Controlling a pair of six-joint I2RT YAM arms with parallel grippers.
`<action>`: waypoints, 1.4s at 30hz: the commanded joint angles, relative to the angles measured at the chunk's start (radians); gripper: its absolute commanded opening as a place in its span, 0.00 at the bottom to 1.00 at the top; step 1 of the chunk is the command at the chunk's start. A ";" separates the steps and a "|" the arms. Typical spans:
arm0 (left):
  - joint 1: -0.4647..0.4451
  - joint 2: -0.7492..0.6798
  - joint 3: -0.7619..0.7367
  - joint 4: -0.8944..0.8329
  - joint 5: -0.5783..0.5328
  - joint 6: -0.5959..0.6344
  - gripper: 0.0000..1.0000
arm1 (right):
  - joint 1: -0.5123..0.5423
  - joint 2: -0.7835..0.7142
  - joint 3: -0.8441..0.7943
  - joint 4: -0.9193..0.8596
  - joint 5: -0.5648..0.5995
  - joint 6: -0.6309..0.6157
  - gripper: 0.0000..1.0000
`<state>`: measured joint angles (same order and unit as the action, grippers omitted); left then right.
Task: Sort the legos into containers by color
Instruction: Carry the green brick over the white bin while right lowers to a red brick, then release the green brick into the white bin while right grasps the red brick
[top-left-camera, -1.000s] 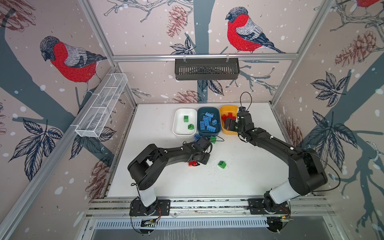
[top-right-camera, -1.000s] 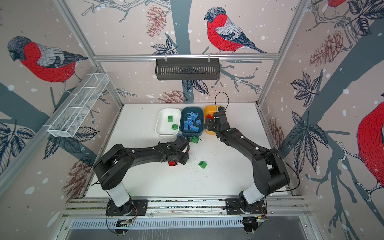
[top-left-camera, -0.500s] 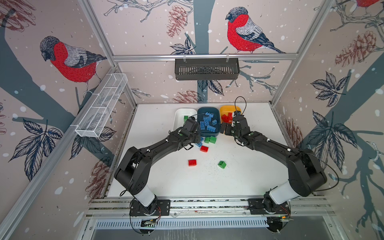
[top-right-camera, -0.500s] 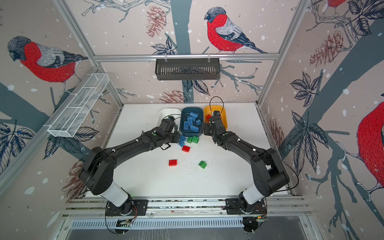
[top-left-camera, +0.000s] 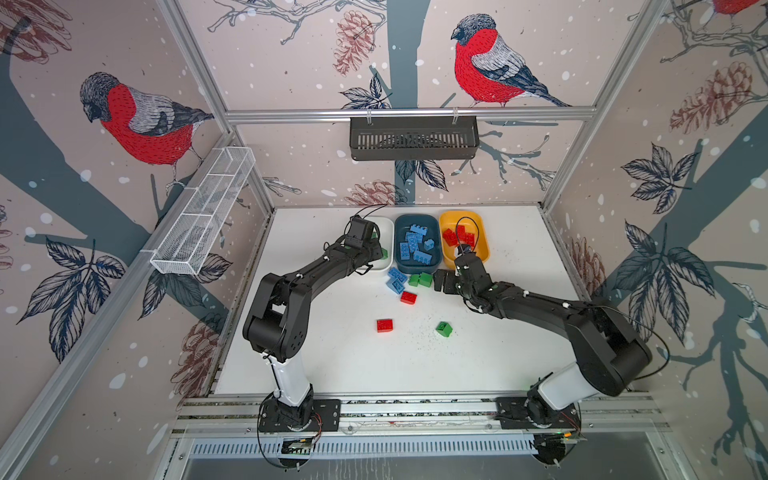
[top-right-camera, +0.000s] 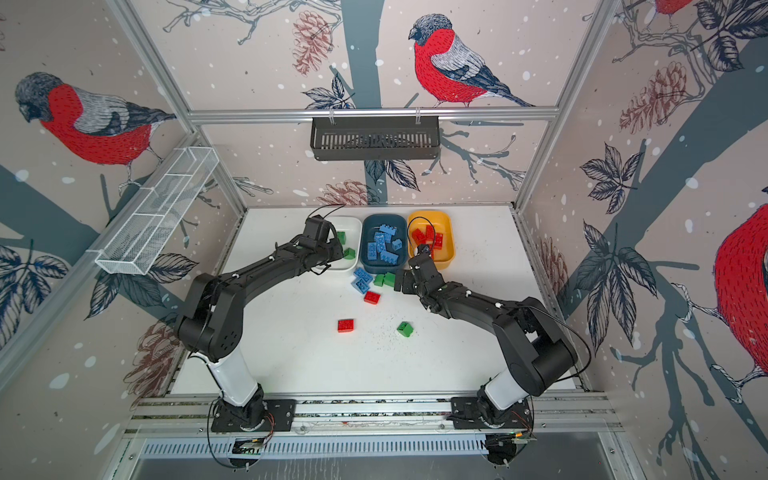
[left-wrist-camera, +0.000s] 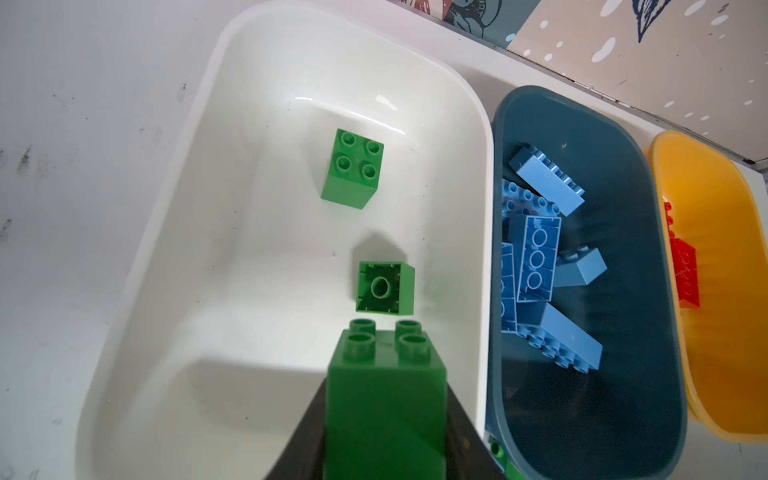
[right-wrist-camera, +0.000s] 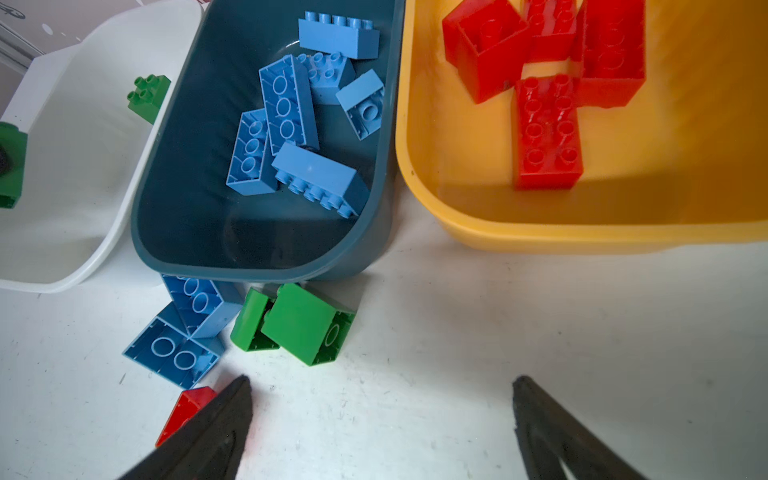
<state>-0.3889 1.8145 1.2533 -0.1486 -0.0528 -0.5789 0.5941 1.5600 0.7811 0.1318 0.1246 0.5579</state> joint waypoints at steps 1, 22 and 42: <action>0.013 0.029 0.025 0.020 0.008 -0.015 0.37 | 0.011 0.018 0.004 0.048 -0.021 0.016 0.96; 0.045 -0.057 -0.023 0.027 -0.023 0.000 0.95 | 0.157 0.119 0.080 0.071 -0.239 -0.250 0.87; 0.053 -0.105 -0.084 0.027 -0.030 -0.002 0.97 | 0.198 0.317 0.244 -0.041 -0.298 -0.385 0.68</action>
<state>-0.3374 1.7100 1.1683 -0.1394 -0.0788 -0.5941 0.7864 1.8721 1.0203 0.1085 -0.1635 0.2028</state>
